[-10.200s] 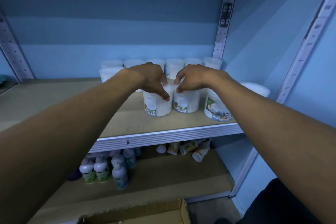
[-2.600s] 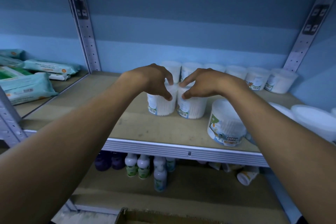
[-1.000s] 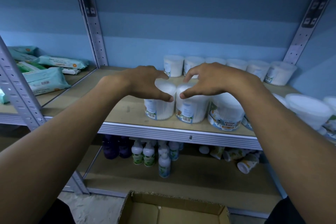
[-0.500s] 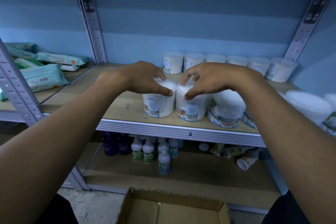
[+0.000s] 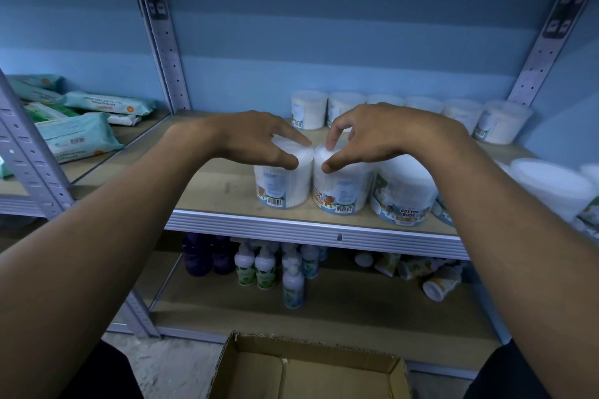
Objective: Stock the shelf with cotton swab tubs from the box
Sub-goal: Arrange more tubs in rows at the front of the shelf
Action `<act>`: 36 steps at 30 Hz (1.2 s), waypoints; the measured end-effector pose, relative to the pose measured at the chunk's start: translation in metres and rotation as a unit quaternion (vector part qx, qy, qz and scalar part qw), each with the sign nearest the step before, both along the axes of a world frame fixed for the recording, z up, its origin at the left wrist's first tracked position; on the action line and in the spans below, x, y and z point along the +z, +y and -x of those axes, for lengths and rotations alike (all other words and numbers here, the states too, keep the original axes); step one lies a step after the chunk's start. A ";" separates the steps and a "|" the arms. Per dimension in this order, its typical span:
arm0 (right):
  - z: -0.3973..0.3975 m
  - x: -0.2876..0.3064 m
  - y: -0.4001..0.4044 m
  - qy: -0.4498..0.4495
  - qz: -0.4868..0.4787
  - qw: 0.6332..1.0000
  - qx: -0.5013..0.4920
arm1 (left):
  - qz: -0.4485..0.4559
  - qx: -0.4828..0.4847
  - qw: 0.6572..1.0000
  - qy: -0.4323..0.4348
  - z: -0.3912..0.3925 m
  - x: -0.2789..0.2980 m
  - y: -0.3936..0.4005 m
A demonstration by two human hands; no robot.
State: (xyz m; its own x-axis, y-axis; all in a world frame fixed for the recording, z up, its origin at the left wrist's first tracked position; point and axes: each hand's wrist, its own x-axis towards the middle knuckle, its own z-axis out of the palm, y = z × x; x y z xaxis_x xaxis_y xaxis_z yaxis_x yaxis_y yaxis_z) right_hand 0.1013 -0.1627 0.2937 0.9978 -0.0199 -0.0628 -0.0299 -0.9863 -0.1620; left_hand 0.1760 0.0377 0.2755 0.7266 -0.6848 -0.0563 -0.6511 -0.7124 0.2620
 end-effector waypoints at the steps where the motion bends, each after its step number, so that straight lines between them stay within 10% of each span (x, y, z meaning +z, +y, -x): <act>1: 0.000 -0.001 0.000 0.000 0.001 1.000 0.004 | 0.001 -0.001 1.000 -0.002 0.000 0.000 0.000; 36: 0.007 0.002 -0.006 0.025 -0.043 0.998 0.028 | 0.009 0.029 0.999 -0.016 -0.004 -0.002 0.000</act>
